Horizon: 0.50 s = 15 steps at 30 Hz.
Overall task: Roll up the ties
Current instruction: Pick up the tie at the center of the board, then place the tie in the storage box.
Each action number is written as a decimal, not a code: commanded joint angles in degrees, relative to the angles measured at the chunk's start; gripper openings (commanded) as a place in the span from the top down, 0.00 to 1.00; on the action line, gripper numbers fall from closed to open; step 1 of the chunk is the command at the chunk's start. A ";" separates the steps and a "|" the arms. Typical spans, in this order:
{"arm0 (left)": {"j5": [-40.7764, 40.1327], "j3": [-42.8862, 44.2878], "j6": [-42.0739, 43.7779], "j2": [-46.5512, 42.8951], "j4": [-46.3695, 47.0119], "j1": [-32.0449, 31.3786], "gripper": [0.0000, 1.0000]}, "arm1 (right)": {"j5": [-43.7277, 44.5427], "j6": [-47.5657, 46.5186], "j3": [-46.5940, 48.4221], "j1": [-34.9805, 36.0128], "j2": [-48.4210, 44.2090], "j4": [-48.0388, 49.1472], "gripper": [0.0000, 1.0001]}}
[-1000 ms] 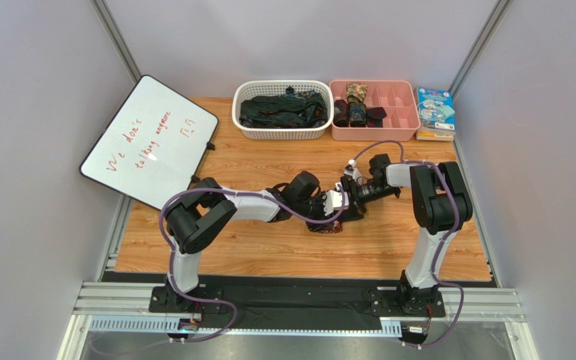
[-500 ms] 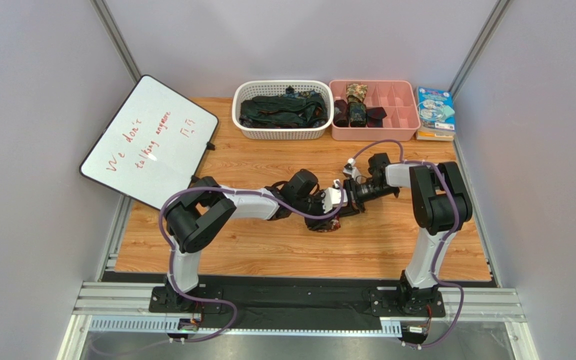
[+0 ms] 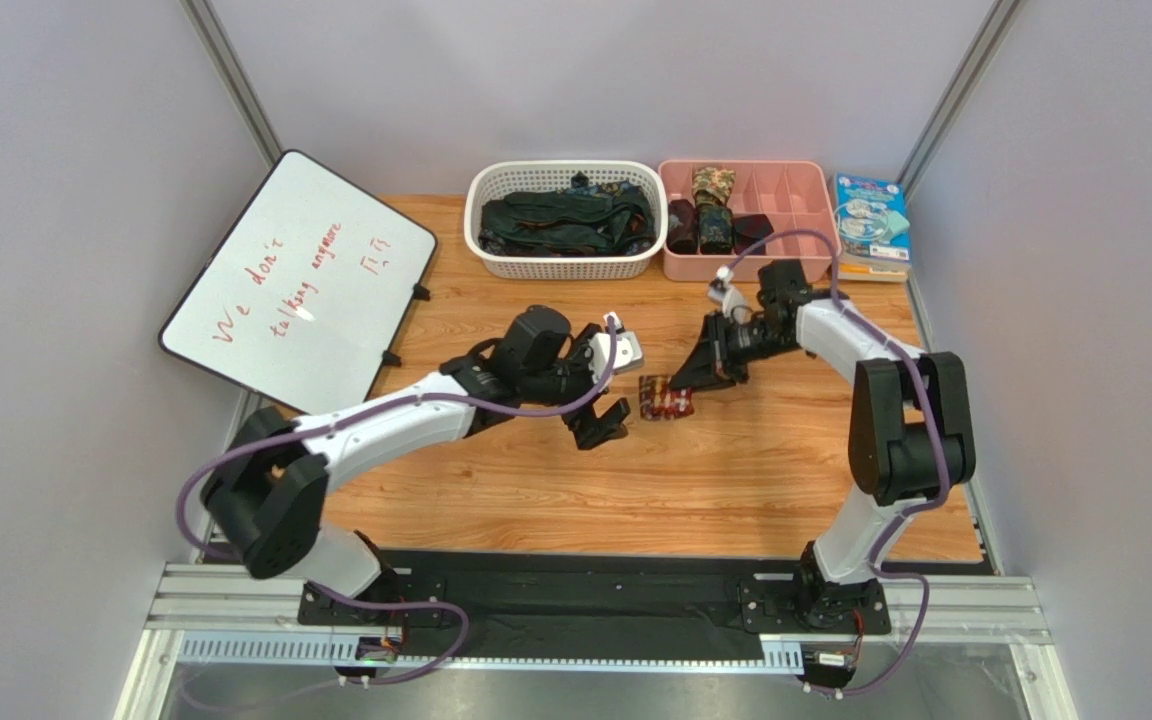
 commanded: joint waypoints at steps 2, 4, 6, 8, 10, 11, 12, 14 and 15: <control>-1.35 1.47 2.05 -8.60 -9.31 2.46 0.01 | 9.25 -1.80 17.09 -4.85 -4.10 -5.23 1.00; -1.79 1.73 3.01 -10.27 -11.35 3.69 0.01 | 15.04 -3.04 23.85 -6.16 -2.52 -6.64 1.00; -2.49 2.00 3.46 -11.06 -13.55 5.45 0.01 | 22.14 -5.14 33.87 -8.00 0.46 -7.08 1.00; -3.28 2.00 3.63 -11.24 -14.25 7.29 0.01 | 26.99 -6.38 43.33 -8.81 3.19 -7.17 1.00; -3.73 1.82 3.20 -11.33 -14.43 8.44 0.00 | 33.85 -7.96 49.43 -9.16 7.67 -7.44 1.00; -4.08 1.73 3.11 -11.24 -14.26 9.32 0.01 | 36.14 -9.79 51.64 -9.16 8.90 -7.35 1.00; -4.77 1.73 2.93 -11.24 -14.17 9.67 0.00 | 39.99 -10.94 55.75 -9.25 10.22 -7.35 1.00; -5.13 1.12 2.67 -11.33 -14.08 10.55 0.01 | 43.00 -13.32 58.76 -9.33 13.82 -7.44 1.00; -5.83 0.86 2.49 -11.42 -13.99 10.73 0.01 | 45.28 -13.76 61.47 -9.51 14.97 -7.70 1.00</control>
